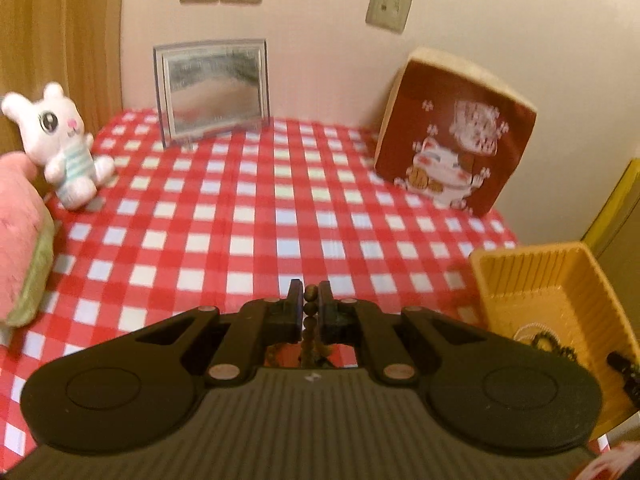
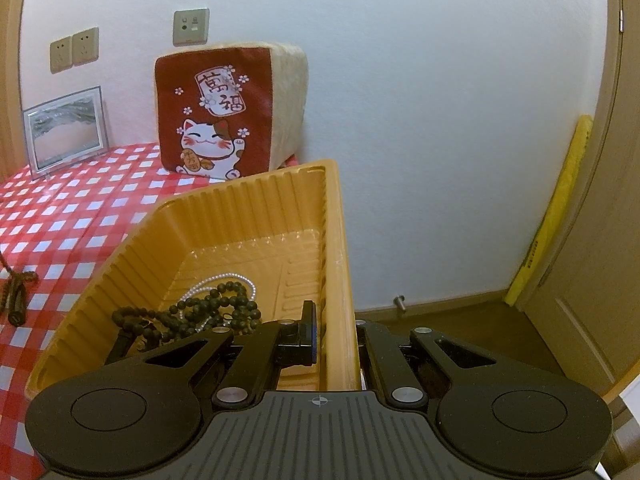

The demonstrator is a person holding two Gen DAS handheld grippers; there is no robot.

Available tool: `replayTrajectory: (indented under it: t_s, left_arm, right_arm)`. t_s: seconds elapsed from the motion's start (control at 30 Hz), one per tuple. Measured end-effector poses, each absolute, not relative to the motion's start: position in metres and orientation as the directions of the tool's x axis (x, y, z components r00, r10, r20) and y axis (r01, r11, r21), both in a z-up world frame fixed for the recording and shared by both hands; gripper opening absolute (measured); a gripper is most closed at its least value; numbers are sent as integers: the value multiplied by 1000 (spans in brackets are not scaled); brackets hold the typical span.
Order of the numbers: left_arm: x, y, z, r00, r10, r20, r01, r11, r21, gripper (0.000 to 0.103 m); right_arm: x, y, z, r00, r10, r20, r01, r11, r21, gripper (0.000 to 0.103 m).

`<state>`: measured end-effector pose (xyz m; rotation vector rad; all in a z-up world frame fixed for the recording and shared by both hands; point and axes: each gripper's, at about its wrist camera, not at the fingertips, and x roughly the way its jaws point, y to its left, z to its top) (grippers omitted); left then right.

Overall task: Organize jewelry
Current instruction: 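Lift the bead necklace with the left tool over the orange tray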

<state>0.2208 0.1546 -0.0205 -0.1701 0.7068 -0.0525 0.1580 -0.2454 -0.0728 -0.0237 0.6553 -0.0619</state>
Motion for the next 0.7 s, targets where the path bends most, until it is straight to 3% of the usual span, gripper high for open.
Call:
replayTrajectory:
  t_s: [0.7]
  left_arm:
    - [176, 146, 72, 868, -170, -466, 88, 977, -192, 6]
  right_arm:
    - [153, -245, -68, 802, -56, -595, 39, 998, -41, 4]
